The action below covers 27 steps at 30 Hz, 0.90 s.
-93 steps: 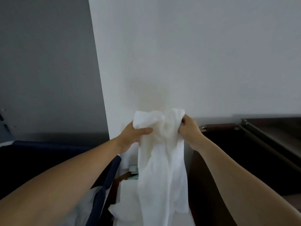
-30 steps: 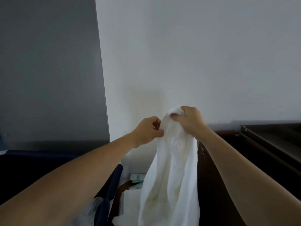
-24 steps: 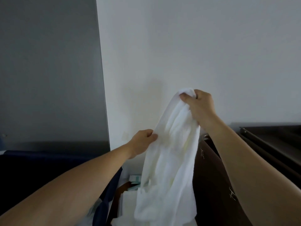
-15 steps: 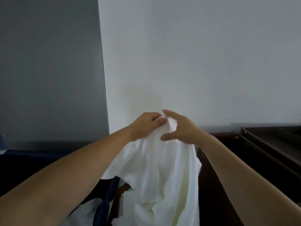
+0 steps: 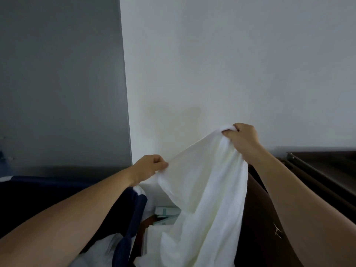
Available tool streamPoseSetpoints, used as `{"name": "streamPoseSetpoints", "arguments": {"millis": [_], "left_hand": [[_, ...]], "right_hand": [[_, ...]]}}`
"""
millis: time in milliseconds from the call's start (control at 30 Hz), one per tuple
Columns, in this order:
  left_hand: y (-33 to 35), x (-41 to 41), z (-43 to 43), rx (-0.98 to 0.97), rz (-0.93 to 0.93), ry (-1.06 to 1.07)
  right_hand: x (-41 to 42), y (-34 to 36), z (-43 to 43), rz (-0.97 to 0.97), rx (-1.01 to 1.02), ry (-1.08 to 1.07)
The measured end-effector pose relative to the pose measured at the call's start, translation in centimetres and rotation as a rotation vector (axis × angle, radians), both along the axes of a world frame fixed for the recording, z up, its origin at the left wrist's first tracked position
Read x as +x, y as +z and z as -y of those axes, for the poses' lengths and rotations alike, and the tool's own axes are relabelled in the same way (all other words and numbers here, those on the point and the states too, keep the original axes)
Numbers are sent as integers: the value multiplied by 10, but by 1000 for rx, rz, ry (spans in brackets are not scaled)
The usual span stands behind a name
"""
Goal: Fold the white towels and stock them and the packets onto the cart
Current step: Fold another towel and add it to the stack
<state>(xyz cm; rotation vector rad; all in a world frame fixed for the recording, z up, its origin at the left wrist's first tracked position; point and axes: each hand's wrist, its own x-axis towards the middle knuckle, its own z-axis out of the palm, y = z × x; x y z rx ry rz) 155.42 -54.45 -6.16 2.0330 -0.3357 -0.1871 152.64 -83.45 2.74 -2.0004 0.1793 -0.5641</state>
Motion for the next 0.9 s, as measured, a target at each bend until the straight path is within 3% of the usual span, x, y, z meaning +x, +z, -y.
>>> {"name": "streamPoseSetpoints", "arguments": {"millis": [67, 167, 333, 433, 533, 633, 700, 800, 900], "left_hand": [[4, 0, 0, -57, -23, 36], [5, 0, 5, 13, 34, 95], [28, -2, 34, -117, 50, 122], [47, -7, 57, -151, 190, 226], [40, -19, 76, -53, 175, 44], [27, -28, 90, 18, 49, -203], [25, -27, 98, 78, 41, -246], [29, -22, 99, 164, 99, -193], [43, -15, 95, 0, 117, -79]], "right_hand": [[3, -8, -3, -7, 39, -8], [8, -11, -4, -28, 41, -38], [7, -22, -12, -209, -179, -2], [5, -28, -27, -188, 77, 21], [0, -24, -38, -150, 309, 84], [-12, -17, -48, -176, 204, 276], [-17, -17, -53, -176, 57, 382], [-17, -20, -44, -113, -92, 338], [-21, -25, -29, -179, -51, 392]]}}
